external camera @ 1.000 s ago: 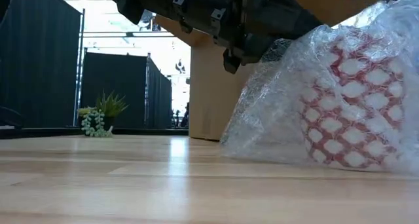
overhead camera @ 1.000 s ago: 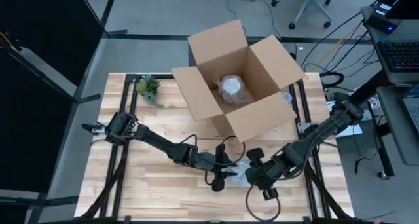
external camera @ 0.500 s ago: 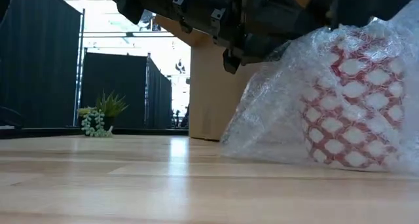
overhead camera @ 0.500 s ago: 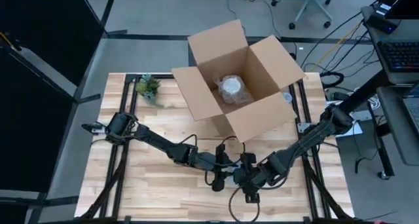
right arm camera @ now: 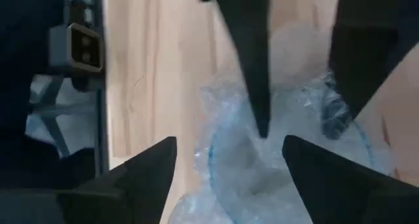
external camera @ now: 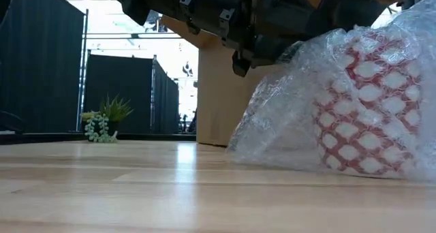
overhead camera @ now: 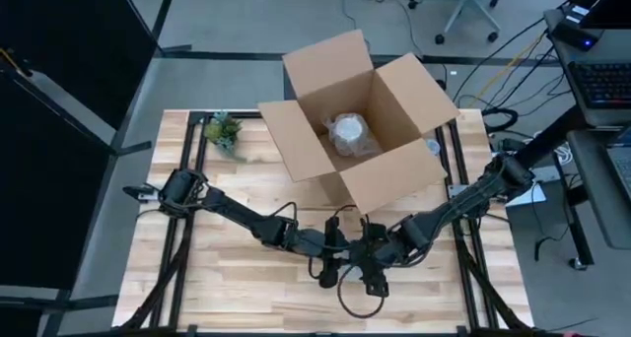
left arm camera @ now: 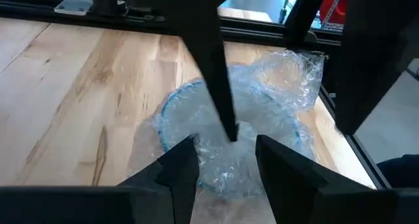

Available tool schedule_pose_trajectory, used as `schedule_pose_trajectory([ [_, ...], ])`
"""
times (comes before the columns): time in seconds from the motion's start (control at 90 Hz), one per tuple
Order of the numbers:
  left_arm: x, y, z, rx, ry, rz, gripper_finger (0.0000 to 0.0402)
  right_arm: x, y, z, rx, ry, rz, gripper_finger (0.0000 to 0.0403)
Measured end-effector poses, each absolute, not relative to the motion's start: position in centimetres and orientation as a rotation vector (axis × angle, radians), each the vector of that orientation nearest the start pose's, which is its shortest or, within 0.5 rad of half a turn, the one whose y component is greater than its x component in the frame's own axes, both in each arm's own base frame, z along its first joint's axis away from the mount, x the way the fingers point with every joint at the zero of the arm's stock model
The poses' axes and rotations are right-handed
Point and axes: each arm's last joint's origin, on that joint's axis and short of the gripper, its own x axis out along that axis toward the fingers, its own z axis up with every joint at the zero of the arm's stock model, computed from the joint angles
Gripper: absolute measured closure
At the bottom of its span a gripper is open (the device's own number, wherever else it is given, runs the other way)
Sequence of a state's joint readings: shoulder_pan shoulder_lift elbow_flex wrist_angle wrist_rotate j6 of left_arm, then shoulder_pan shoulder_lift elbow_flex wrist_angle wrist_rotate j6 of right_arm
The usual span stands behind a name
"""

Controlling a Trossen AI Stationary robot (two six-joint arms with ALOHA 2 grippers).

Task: Wrap mug
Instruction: Wrap the red mug with the bubble wrap

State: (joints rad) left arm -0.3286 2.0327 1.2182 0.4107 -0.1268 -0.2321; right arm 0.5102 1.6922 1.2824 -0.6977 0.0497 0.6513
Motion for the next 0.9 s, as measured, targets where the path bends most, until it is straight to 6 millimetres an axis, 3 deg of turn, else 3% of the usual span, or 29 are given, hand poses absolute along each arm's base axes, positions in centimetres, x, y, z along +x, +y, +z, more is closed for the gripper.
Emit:
schedule_pose_trajectory([
  [0.222, 41.6, -13.8, 16.5, -0.135, 0.416, -0.155, 0.0260, 31.6, 18.1, 18.5, 0.236, 1.262, 0.024, 0.0135],
  [0.322, 41.6, -13.8, 16.5, -0.135, 0.416, -0.157, 0.0260, 31.8, 18.2, 17.3, 0.214, 1.299, 0.000, 0.0135],
  [0.511, 41.1, -13.9, 17.6, -0.139, 0.422, -0.167, 0.0260, 31.6, 18.4, 17.7, 0.175, 1.266, -0.020, 0.0135],
  [0.767, 37.5, -14.5, 22.1, -0.083, 0.539, -0.082, 0.0260, 31.6, 18.1, 18.7, 0.166, 1.220, -0.041, 0.0135],
  [0.9, 36.5, -14.7, 21.0, 0.001, 0.653, 0.005, 0.0260, 31.5, 18.1, 18.7, 0.164, 1.218, -0.042, 0.0135],
])
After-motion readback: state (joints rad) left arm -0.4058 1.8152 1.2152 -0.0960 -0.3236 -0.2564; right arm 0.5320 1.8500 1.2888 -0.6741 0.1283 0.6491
